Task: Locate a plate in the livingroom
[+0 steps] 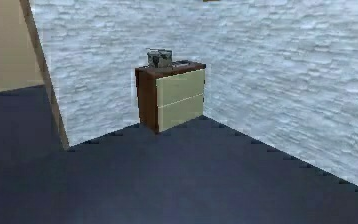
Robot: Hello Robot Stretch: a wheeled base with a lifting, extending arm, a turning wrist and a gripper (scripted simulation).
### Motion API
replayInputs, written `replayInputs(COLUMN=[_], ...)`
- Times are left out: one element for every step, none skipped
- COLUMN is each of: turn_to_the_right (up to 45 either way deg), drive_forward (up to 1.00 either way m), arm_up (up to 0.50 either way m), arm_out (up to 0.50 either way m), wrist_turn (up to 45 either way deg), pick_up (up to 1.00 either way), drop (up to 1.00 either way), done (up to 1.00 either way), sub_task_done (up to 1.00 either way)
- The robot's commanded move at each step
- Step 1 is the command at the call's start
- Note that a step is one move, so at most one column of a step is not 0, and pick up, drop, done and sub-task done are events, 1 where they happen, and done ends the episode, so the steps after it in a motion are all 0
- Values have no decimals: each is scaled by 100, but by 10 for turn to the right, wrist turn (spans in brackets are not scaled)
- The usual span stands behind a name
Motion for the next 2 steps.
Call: replayInputs(turn_to_the_right=[450,30], drive_forward=[0,0], arm_up=[0,0], arm_out=[0,0], wrist_turn=[0,0], pick_up=[0,0], drop=[0,0], done=[0,0], sub_task_done=[0,0])
